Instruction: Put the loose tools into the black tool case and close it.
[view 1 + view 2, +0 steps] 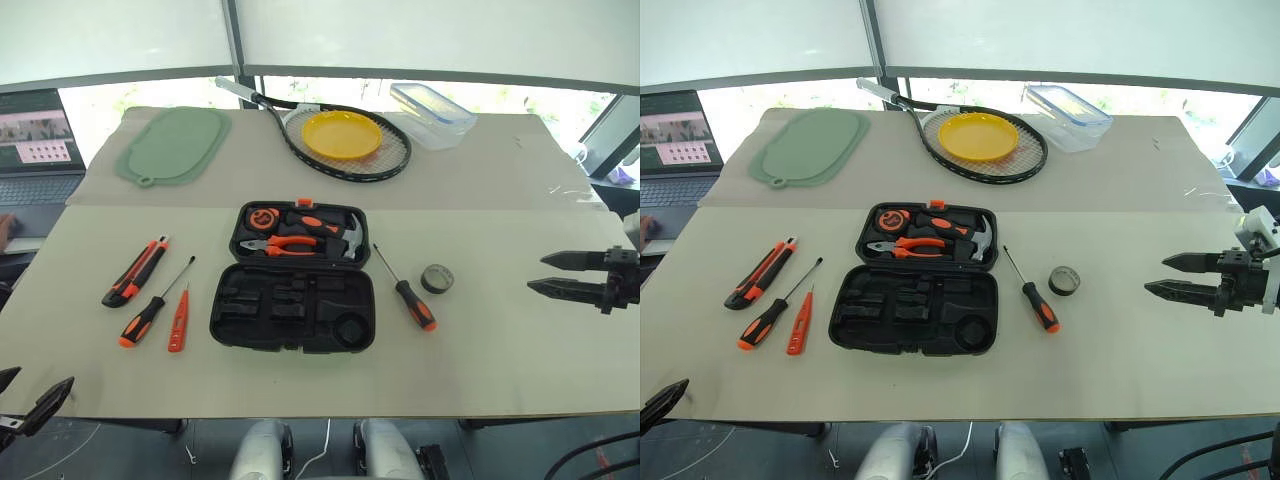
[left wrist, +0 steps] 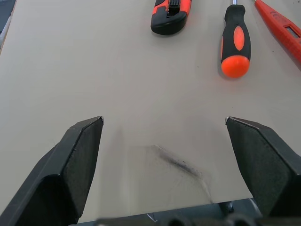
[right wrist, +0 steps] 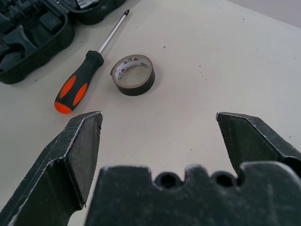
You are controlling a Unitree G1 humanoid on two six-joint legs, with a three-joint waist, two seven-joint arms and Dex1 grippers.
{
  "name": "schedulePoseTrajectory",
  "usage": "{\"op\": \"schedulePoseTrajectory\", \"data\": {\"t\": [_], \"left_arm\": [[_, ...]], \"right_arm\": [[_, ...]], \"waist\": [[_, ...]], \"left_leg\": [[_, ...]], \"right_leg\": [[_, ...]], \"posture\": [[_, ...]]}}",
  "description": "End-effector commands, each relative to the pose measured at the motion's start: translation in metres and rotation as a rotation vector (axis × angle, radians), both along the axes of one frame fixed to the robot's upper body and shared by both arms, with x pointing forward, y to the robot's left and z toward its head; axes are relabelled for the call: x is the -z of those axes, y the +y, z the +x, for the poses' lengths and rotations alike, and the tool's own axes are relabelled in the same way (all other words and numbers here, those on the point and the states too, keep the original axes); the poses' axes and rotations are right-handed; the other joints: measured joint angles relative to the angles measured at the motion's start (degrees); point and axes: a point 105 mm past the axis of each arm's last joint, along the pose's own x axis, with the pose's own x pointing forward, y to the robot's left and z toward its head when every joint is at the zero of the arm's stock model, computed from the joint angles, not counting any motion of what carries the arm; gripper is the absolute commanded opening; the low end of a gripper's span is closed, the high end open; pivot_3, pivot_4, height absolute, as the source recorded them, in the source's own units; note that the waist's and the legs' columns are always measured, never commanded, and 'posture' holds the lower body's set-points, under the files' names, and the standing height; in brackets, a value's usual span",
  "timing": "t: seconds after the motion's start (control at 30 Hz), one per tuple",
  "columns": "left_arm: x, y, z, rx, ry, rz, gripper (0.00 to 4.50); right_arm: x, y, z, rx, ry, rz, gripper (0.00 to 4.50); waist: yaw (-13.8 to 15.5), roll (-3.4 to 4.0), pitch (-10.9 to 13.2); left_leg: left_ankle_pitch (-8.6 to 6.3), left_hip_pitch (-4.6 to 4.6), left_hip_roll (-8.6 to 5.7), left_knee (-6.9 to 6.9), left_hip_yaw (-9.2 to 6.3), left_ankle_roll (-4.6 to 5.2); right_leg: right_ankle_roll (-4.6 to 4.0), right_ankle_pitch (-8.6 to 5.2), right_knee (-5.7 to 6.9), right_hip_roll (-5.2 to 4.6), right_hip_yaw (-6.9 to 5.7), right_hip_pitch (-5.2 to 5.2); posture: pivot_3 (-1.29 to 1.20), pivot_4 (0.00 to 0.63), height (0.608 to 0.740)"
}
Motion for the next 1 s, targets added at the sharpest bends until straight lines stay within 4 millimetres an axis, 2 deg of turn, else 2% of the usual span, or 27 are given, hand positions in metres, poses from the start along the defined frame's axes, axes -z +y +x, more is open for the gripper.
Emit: {"op": "schedulePoseTrajectory", "data": {"t": [0.03,0.33,0.47,0.6,0.7,0.87,1.0], "left_arm": [[-0.011,0.001,0.004,0.000,-0.029,0.041,4.48],[-0.015,-0.004,0.018,0.008,-0.036,0.049,4.48],[-0.027,-0.027,0.034,0.086,-0.042,0.005,4.48],[-0.032,-0.053,0.055,0.184,0.010,0.018,4.48],[-0.032,-0.063,0.066,0.217,0.053,0.024,4.48],[-0.023,-0.072,0.074,0.247,0.149,0.026,4.48],[-0.011,-0.068,0.086,0.242,0.190,0.044,4.48]], "right_arm": [[-0.006,-0.001,-0.002,-0.017,-0.029,-0.013,4.50],[-0.008,-0.003,-0.004,-0.006,-0.069,-0.059,4.50],[-0.023,0.010,0.002,-0.030,-0.151,-0.085,4.50],[-0.038,0.046,-0.003,-0.142,-0.184,-0.058,4.50],[-0.045,0.075,-0.011,-0.231,-0.201,-0.041,4.50],[-0.055,0.112,-0.027,-0.335,-0.235,-0.026,4.50],[-0.068,0.144,-0.041,-0.424,-0.280,0.006,4.50]], "waist": [[0.00,0.00,0.00],[-0.04,0.00,0.00],[-0.04,0.00,0.00],[0.13,0.00,0.00],[0.09,0.01,0.00],[-0.02,0.00,0.00],[0.08,0.01,0.00]], "left_leg": [[0.00,0.00,0.00,0.00,0.00,0.00],[-0.02,0.06,0.02,0.00,0.09,0.02],[-0.03,0.10,0.03,0.00,0.14,0.01],[-0.03,0.12,0.04,0.00,0.15,0.00],[-0.04,0.12,0.05,-0.01,0.14,-0.01],[-0.07,0.13,0.06,-0.02,0.15,-0.06],[-0.10,0.16,0.08,-0.02,0.15,-0.09]], "right_leg": [[0.00,0.00,0.00,0.00,0.00,0.00],[0.04,0.02,0.02,0.05,0.10,0.02],[0.07,0.04,0.04,0.07,0.17,0.02],[0.28,0.16,0.06,0.09,0.19,0.04],[0.38,0.22,0.06,0.12,0.19,0.04],[0.42,0.24,0.07,0.15,0.22,0.01],[0.40,0.23,0.08,0.18,0.22,0.01]], "posture": [[0.00,0.150,0.738],[0.00,0.150,0.738],[0.00,0.150,0.738],[0.00,0.150,0.738],[0.00,0.150,0.738],[0.00,0.150,0.738],[0.00,0.150,0.738]]}}
